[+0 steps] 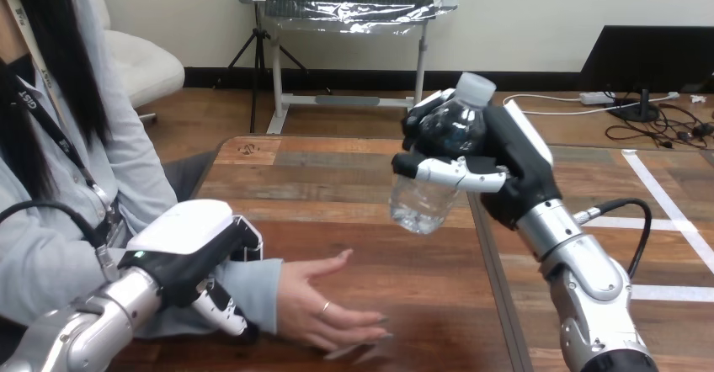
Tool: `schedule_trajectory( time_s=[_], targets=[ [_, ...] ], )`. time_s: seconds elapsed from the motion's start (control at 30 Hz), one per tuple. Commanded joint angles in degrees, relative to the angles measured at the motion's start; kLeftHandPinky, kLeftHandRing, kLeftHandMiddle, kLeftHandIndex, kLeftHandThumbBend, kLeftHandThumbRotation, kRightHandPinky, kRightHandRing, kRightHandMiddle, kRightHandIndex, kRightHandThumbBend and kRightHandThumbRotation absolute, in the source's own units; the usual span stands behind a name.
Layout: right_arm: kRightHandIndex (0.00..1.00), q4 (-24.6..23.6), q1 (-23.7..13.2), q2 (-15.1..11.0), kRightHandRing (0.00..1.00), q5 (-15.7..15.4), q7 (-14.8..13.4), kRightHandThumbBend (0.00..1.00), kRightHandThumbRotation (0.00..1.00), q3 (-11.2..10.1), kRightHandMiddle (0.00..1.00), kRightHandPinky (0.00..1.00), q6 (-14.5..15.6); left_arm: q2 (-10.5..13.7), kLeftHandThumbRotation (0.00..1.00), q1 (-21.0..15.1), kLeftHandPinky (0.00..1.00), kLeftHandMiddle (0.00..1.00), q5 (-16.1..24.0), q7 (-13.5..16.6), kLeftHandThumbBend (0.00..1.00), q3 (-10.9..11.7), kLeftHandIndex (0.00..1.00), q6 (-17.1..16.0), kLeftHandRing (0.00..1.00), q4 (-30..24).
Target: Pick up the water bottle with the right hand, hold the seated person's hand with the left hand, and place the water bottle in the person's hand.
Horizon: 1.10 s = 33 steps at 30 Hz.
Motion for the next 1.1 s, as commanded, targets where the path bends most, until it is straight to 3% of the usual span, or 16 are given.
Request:
schedule_trajectory(
  time_s=[0.0,0.33,0.6,0.83,1.07],
  targets=[
    [0.45,-0.1,-5.6,0.9,0.35,-0.2,-0.9,0.78,0.0,0.0,0.43,0.29,-2.6,-1.0,0.02,-8.7,0.22,0.34,-0.6,0.7,0.91,-0.1,0.33,-2.3,0.28,-2.7],
    [0.45,-0.4,-4.5,2.4,0.36,-1.5,-1.4,0.81,0.0,1.5,0.43,0.29,-3.6,-2.0,0.01,-11.4,0.21,0.33,-1.2,1.2,0.91,-0.4,0.33,-3.9,0.27,-1.2],
    [0.45,-2.2,-2.4,3.9,0.35,-4.2,-2.5,0.83,0.0,3.5,0.42,0.28,-5.4,-2.8,0.01,-13.2,0.21,0.33,-0.7,0.7,0.91,-0.6,0.33,-2.8,0.26,-1.2],
    [0.45,-2.9,-1.1,5.2,0.34,-4.8,-2.3,0.84,0.0,4.8,0.41,0.28,-6.6,-3.3,0.02,-14.2,0.2,0.33,0.6,0.5,0.91,-0.8,0.33,-1.8,0.26,-2.3],
    [0.44,-4.4,1.0,6.8,0.32,-4.5,-1.6,0.85,0.0,6.2,0.39,0.27,-7.5,-4.2,0.02,-14.7,0.2,0.33,-0.7,-1.2,0.92,-0.1,0.34,-1.0,0.26,-4.3]
  ],
)
